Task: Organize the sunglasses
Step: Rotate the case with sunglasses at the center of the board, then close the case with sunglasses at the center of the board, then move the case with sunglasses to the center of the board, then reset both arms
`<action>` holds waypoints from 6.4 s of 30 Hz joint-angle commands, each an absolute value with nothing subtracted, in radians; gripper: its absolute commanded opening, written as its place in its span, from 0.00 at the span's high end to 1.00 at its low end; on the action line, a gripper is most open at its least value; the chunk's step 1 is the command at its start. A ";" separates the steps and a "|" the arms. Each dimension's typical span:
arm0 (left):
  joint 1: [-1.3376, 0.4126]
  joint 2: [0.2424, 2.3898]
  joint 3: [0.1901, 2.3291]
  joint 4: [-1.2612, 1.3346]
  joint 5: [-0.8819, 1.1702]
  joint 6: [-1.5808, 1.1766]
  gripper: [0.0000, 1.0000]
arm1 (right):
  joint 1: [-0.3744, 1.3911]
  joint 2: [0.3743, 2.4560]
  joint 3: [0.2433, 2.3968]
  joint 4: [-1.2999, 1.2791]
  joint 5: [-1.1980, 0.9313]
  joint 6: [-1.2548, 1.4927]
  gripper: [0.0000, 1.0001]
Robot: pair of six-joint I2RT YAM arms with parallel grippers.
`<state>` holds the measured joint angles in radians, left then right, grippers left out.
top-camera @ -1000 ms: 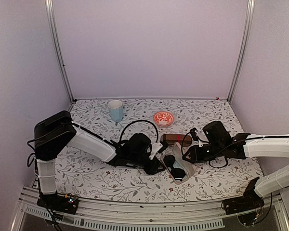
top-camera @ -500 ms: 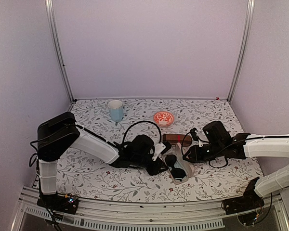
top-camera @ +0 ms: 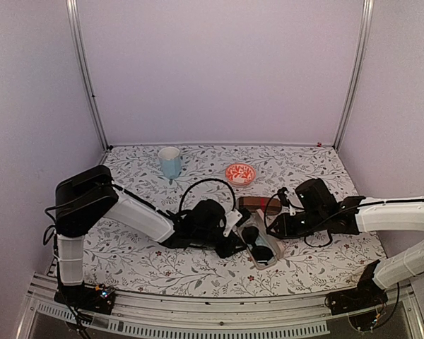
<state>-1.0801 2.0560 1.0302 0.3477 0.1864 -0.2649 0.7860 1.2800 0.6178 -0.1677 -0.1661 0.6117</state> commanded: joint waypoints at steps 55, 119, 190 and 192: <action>-1.072 2.080 0.891 0.423 0.219 -0.325 0.70 | 1.045 1.578 0.653 0.076 -0.249 0.831 0.75; -0.926 1.515 0.682 0.168 -0.242 -0.378 0.01 | 1.038 1.908 1.298 -0.589 0.032 0.022 0.42; -0.496 1.112 0.535 0.287 -0.345 -0.237 0.01 | 0.565 1.153 0.874 -0.293 0.480 0.324 0.01; -0.490 1.093 0.510 0.327 -0.357 -0.247 0.01 | 0.563 1.151 0.874 -0.290 0.531 0.333 0.01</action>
<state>-0.5121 1.1343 0.5564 0.2165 -0.3561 -0.2321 0.5713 1.1767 0.8848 -0.3321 0.3946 0.2966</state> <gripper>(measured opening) 0.990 0.988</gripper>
